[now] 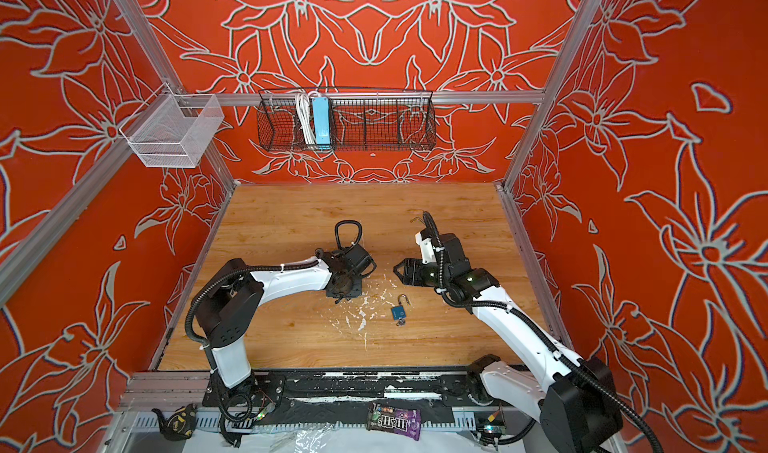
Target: Unlock with the key
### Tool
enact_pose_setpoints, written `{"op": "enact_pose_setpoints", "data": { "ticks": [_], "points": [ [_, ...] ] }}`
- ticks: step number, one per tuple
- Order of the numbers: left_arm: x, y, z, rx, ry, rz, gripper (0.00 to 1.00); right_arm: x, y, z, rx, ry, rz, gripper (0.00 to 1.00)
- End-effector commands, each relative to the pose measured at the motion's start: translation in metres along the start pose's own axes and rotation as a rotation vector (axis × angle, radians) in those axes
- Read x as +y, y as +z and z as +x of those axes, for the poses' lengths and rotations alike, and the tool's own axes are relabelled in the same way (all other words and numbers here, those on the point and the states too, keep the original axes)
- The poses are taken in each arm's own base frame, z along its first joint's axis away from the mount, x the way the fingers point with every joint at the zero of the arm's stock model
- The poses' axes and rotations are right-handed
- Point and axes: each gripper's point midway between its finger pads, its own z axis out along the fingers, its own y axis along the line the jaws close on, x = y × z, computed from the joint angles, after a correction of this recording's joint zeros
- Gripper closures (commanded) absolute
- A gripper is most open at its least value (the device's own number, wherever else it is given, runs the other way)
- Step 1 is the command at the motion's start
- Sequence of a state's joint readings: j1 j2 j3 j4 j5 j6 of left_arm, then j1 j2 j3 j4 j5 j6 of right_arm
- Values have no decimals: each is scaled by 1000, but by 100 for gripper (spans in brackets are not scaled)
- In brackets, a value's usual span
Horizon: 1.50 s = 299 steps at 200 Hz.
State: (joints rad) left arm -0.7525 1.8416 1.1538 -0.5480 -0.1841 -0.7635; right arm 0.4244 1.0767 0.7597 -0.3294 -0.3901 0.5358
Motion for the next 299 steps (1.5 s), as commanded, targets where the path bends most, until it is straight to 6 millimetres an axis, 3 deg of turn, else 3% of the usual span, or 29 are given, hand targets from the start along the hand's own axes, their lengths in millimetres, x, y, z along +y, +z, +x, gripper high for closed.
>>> {"op": "enact_pose_setpoints", "data": {
  "ticks": [1, 31, 54, 69, 86, 105, 125, 152, 167, 177, 194, 219, 259, 274, 299],
  "points": [
    [1, 0, 2, 17, -9, 5, 55, -2, -5, -6, -34, 5, 6, 31],
    [1, -10, -3, 7, -22, 13, 46, -2, -12, -13, -56, -5, 20, 31],
    [-1, -35, -16, -46, -45, 50, 40, -5, -24, -25, -111, -22, 60, 30],
    [5, -58, -31, -99, -89, 79, 33, -20, -37, -38, -171, -21, 169, 29],
    [26, -91, -54, -201, -160, 82, 24, -49, -58, -58, -265, -22, 346, 27],
    [81, -128, -82, -350, -258, -8, 12, -91, -89, -79, -390, -6, 586, 23],
    [166, -157, -97, -484, -374, -205, 0, -131, -112, -92, -500, -6, 787, 19],
    [271, -159, -89, -567, -463, -483, 2, -180, -125, -95, -556, -20, 979, 13],
    [299, -146, -84, -629, -435, -561, 2, -202, -128, -94, -581, -31, 1040, 8],
    [304, -130, -85, -685, -398, -539, 2, -218, -126, -91, -596, -12, 1046, 3],
    [297, -113, -86, -779, -313, -476, 2, -235, -113, -85, -622, -46, 1036, 3],
    [280, -94, -91, -884, -215, -333, 2, -241, -77, -79, -583, -143, 941, 3],
    [258, -70, -100, -885, -94, -194, 2, -208, -23, -83, -532, -335, 624, 3],
    [249, -54, -98, -870, -43, -156, 2, -207, -13, -75, -547, -372, 582, 3],
    [254, -49, -106, -806, -67, -147, 2, -214, -9, -75, -528, -356, 602, 3]
  ]
}}
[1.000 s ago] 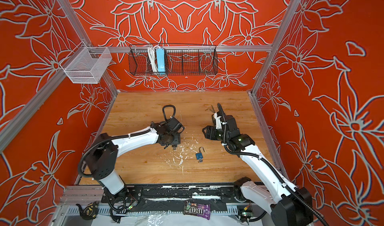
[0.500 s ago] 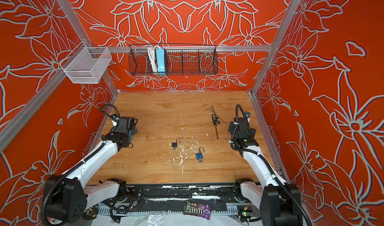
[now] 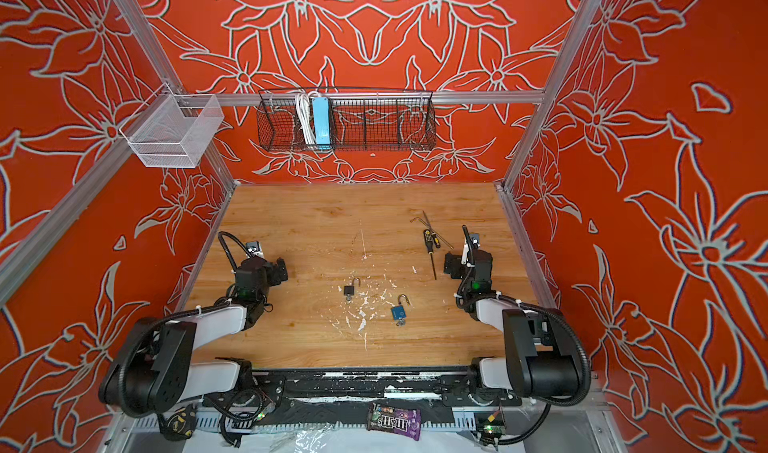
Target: Unlock with the key
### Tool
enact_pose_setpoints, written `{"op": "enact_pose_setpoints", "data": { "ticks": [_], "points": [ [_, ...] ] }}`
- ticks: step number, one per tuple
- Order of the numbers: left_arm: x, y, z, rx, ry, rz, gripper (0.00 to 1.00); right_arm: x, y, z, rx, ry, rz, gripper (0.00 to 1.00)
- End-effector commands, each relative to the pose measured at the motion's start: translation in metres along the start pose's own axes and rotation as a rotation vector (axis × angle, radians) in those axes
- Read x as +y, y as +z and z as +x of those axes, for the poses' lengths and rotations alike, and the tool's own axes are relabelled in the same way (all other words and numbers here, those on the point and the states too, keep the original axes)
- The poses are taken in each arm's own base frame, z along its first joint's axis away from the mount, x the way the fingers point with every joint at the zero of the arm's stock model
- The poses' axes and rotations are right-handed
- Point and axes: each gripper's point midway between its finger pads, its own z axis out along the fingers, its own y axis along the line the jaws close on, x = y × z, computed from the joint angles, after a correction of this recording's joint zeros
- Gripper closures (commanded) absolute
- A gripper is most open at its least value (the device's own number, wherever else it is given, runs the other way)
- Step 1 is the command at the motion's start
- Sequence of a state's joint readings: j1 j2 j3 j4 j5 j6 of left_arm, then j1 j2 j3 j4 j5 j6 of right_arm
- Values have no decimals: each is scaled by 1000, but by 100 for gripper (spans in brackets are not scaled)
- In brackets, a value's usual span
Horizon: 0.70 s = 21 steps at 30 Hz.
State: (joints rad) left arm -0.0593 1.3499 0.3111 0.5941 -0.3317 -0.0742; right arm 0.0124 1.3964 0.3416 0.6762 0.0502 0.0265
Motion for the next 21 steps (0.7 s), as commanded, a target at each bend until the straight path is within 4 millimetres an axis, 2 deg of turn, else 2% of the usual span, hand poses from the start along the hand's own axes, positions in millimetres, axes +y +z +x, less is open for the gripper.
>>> {"op": "enact_pose_setpoints", "data": {
  "ticks": [1, 4, 21],
  "points": [
    [-9, 5, -21, -36, -8, 78, 2, 12, 1, -12, -52, -46, -69, 3],
    [-3, 6, -22, -37, -38, 65, 2, 12, 1, -16, -79, -43, -67, 3],
    [-3, 5, -22, -39, -37, 70, 3, 12, 0, -14, -73, -45, -69, 3]
  ]
}}
